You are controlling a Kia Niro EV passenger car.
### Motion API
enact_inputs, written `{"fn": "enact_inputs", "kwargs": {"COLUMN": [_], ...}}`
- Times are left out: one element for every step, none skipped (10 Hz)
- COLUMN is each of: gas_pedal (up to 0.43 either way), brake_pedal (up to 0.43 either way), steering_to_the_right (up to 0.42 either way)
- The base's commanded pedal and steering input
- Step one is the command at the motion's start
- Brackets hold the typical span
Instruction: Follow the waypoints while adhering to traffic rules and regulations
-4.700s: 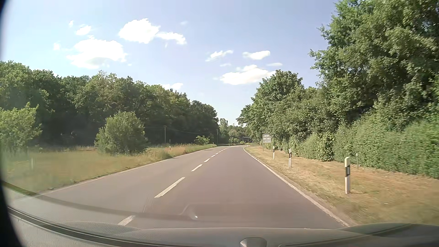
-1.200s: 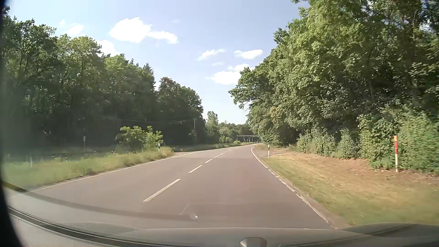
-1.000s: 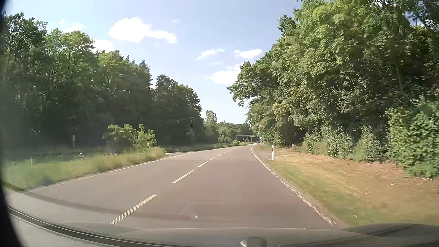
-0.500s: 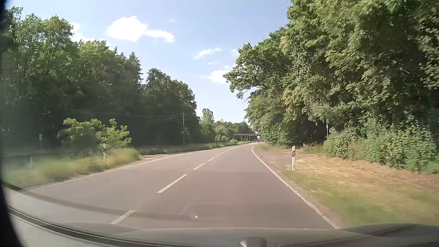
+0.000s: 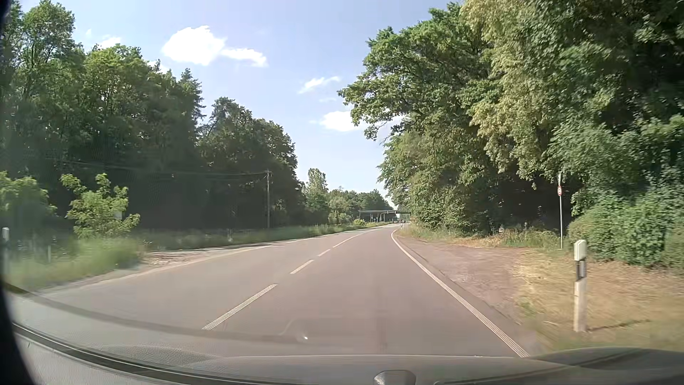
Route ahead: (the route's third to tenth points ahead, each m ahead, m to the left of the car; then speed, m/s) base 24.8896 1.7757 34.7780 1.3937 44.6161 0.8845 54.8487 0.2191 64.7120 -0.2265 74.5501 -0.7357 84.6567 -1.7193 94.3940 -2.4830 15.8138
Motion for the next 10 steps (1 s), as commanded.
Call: {"fn": "enact_inputs", "kwargs": {"gas_pedal": [0.098,0.098,0.098,0.098,0.079,0.079,0.079,0.067,0.059,0.028], "brake_pedal": [0.03,0.03,0.03,0.03,0.03,0.03,0.03,0.03,0.03,0.03], "steering_to_the_right": [0.007,0.009,0.011,0.011,0.011,0.011,0.011,0.01,0.01,0.01]}}
